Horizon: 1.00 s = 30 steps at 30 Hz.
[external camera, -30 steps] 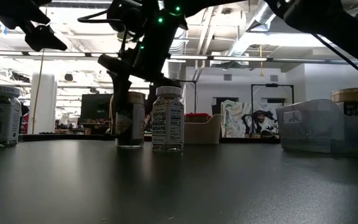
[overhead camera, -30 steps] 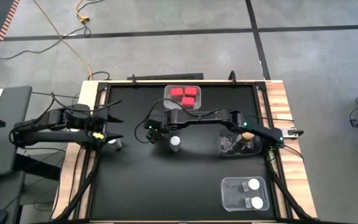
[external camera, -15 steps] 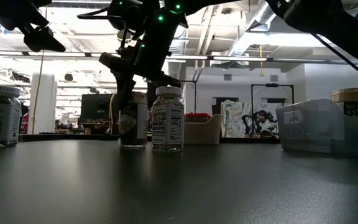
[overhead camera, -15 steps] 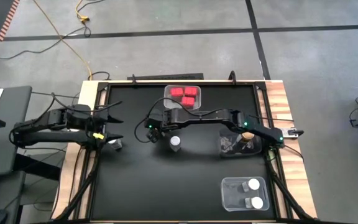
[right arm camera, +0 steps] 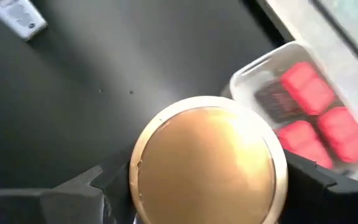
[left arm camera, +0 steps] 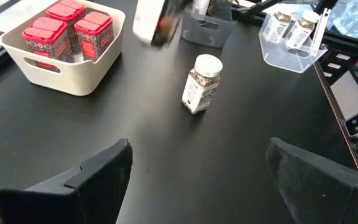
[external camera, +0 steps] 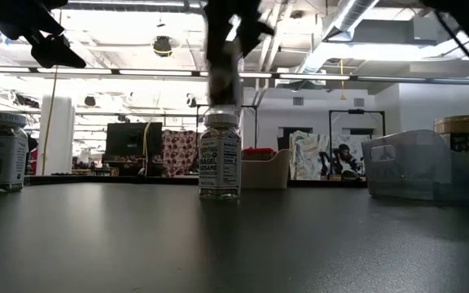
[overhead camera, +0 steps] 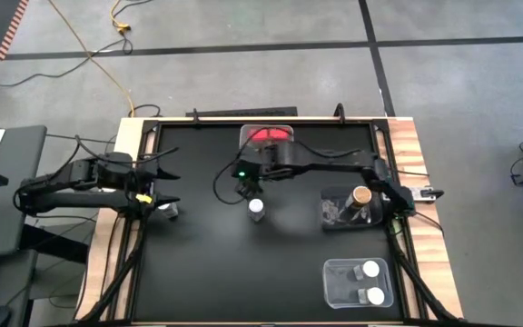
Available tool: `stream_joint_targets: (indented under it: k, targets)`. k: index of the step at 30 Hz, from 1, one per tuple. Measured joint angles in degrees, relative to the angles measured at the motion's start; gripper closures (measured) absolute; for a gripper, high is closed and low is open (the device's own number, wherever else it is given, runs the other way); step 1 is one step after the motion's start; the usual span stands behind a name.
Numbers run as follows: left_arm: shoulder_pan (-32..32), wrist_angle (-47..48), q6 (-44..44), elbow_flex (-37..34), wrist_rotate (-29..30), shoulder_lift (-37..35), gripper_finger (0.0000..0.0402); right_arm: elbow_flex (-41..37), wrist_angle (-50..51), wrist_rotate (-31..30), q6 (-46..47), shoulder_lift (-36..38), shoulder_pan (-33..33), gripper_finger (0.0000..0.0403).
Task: Sort spices by type
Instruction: Put the golden seasoning bottle into the black bin
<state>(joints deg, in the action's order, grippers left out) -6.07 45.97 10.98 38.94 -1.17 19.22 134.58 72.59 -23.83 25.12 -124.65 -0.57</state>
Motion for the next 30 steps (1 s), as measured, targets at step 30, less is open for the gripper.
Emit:
stream_joint_targets:
  k: [30]
  targets:
    - [0.0, 0.1, 5.7, 0.0, 0.0, 0.0, 0.0046, -65.7, -0.8, -3.2, 24.4, 56.0, -22.6, 0.0101]
